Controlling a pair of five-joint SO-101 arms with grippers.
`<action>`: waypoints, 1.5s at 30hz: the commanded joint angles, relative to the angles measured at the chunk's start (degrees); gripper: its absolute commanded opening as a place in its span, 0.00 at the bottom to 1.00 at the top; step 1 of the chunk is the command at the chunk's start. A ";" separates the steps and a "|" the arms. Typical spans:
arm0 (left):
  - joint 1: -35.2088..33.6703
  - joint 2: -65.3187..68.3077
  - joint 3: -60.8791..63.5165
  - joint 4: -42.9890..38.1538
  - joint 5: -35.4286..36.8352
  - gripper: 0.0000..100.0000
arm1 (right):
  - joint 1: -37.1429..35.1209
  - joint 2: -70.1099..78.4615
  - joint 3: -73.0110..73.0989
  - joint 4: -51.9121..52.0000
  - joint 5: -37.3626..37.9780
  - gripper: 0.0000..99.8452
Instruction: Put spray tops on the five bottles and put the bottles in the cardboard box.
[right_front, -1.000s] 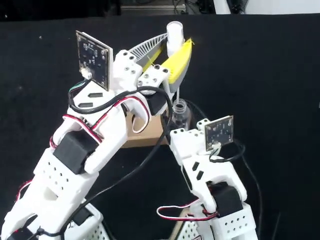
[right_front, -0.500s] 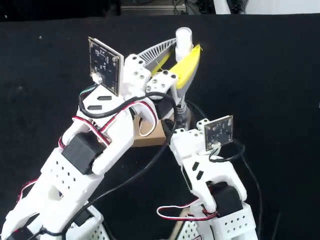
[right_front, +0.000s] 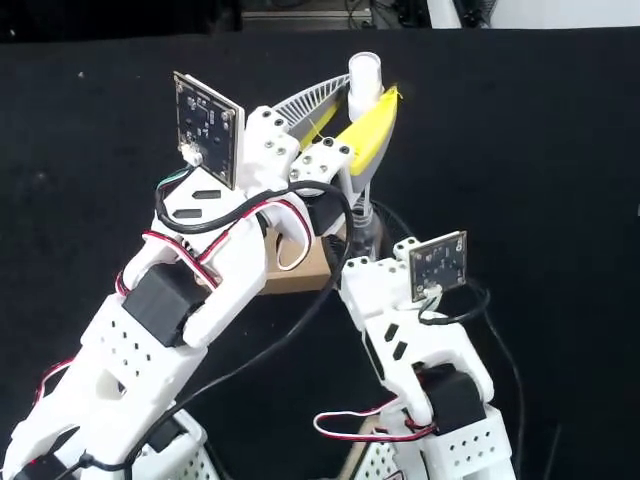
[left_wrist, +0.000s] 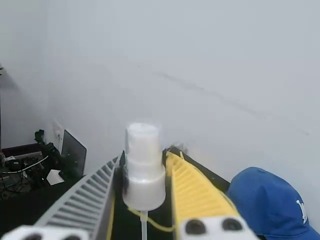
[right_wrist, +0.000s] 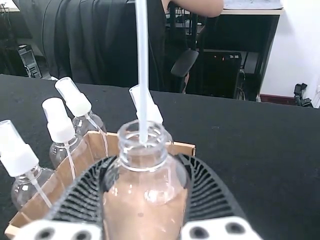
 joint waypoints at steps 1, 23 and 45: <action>-0.57 -1.05 -1.36 -1.05 -0.62 0.03 | -0.26 -1.36 -0.40 -0.53 0.53 0.01; -3.21 -1.67 -0.13 -0.79 -0.26 0.03 | -0.26 -1.36 -0.40 -0.44 0.53 0.01; 0.66 -1.85 -2.33 -0.62 -0.53 0.03 | -0.26 -1.36 -0.40 -0.44 0.53 0.01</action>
